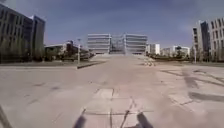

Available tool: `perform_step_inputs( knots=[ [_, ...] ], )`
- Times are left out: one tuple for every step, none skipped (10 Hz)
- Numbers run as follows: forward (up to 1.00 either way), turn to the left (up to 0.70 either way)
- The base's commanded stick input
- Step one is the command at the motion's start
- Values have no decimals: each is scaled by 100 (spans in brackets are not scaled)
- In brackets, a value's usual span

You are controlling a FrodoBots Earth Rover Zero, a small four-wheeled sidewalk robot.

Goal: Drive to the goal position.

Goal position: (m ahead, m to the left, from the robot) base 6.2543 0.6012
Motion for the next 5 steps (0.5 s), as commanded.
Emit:
perform_step_inputs(
  knots=[
    [70, 0],
    [70, 0],
    [70, 0],
    [70, 0],
    [70, 0]
  ],
)
